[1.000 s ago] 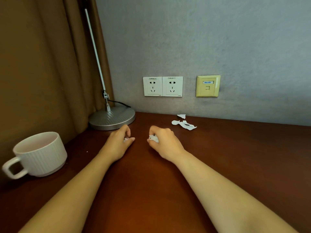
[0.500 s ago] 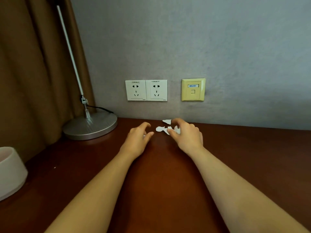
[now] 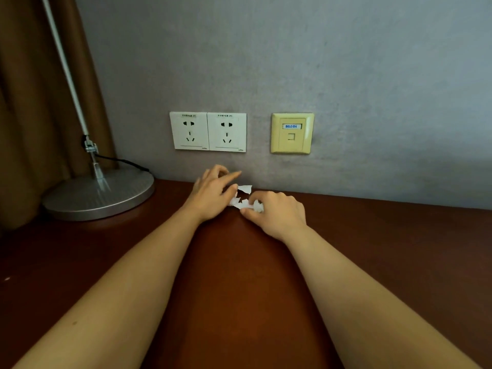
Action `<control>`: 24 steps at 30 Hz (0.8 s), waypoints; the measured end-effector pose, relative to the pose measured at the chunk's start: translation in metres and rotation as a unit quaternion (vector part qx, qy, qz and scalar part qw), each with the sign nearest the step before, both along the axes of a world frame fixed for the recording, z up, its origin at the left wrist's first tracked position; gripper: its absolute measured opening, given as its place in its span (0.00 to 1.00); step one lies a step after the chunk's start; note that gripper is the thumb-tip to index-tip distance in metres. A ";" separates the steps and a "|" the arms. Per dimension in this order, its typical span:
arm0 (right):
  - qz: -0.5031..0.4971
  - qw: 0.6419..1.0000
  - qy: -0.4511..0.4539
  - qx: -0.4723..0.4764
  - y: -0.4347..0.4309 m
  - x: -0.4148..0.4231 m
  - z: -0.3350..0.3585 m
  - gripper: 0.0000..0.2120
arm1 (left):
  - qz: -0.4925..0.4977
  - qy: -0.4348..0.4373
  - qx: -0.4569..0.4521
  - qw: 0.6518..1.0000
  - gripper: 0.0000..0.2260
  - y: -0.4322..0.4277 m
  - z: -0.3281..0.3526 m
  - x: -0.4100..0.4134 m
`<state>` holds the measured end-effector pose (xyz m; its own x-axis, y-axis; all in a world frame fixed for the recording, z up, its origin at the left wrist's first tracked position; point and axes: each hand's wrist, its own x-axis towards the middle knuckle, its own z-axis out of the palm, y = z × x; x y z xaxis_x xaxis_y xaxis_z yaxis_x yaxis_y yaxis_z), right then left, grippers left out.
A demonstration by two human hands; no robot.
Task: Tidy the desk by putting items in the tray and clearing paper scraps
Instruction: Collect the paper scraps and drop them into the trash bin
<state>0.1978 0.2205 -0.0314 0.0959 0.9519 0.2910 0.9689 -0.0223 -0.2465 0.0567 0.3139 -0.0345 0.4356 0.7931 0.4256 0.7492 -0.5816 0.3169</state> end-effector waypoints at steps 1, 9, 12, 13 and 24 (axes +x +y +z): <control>0.001 1.000 0.005 0.002 0.000 0.000 0.000 0.20 | -0.006 0.017 -0.004 1.000 0.20 0.004 -0.001 0.001; -0.002 1.000 0.022 0.007 -0.001 -0.001 0.000 0.14 | -0.054 0.117 -0.101 0.987 0.18 0.016 -0.004 0.007; -0.003 1.000 0.028 0.007 0.000 0.000 0.000 0.12 | -0.069 0.089 -0.111 0.987 0.15 0.016 -0.004 0.006; -0.004 0.999 0.031 0.006 0.000 0.000 0.000 0.12 | -0.071 0.079 -0.112 0.988 0.14 0.014 -0.003 0.005; 0.000 0.999 0.044 0.005 -0.001 0.001 0.000 0.12 | -0.073 -0.023 -0.094 0.993 0.07 -0.003 -0.006 -0.006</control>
